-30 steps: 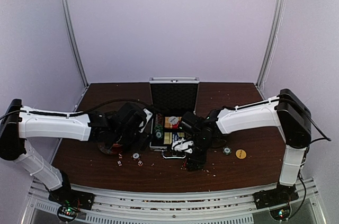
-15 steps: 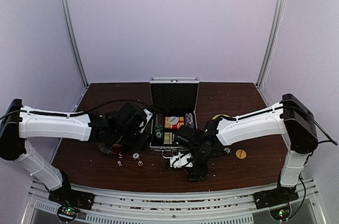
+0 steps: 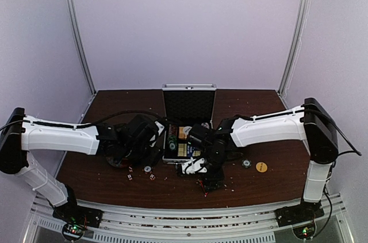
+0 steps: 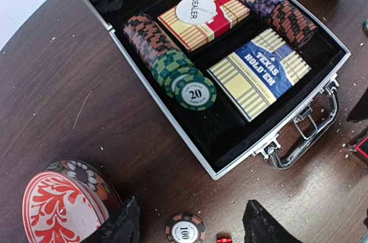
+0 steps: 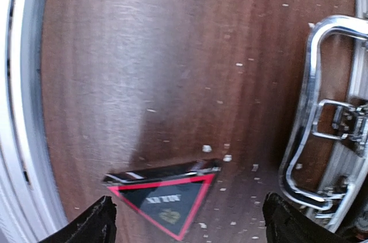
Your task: Pack up texas hold em set
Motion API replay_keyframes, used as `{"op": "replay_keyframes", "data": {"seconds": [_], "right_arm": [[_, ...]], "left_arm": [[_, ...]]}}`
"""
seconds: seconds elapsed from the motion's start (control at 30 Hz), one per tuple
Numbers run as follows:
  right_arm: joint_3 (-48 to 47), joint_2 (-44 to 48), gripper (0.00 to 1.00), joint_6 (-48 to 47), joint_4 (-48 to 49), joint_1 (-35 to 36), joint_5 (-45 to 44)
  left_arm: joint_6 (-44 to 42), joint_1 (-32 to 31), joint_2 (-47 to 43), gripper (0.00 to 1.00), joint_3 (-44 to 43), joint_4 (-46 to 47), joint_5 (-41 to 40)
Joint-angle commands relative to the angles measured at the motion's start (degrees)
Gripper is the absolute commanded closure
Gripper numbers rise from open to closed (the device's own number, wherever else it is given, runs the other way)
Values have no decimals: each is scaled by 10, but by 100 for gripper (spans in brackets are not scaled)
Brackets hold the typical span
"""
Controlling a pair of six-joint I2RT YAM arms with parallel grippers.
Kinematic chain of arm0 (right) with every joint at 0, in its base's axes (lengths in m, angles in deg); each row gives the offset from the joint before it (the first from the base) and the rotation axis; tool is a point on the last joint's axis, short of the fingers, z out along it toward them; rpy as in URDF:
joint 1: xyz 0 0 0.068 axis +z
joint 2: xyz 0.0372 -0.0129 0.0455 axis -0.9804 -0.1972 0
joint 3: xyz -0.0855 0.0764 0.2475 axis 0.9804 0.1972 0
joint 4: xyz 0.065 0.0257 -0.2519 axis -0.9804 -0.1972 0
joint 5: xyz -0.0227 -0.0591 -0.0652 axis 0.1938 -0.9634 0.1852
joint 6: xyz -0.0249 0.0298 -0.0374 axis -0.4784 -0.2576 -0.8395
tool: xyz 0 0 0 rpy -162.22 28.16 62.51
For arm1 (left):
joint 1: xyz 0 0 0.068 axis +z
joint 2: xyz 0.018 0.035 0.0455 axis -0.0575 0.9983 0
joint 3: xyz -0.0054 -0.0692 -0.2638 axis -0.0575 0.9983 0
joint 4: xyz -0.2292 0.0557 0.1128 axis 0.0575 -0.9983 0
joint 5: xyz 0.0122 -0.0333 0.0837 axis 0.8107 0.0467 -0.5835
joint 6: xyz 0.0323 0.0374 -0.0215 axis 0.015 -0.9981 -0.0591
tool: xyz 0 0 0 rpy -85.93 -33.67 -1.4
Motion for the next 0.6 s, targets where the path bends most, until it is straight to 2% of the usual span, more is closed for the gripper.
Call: {"op": "replay_keyframes", "data": {"seconds": [0.0,0.23,0.37,0.57], "right_arm": [[-7,-4,11,58,-27,4,59],[19,2,10,167,29,7,21],[38,-2,7,170,43,21,-14],[48,-3,9,170,47,35,-41]], "left_arm": [[4,1,-14,37,4,12,3],[2,1,1,37,-6,13,9],[2,1,2,37,-8,13,12],[2,1,-4,37,-7,9,9]]}}
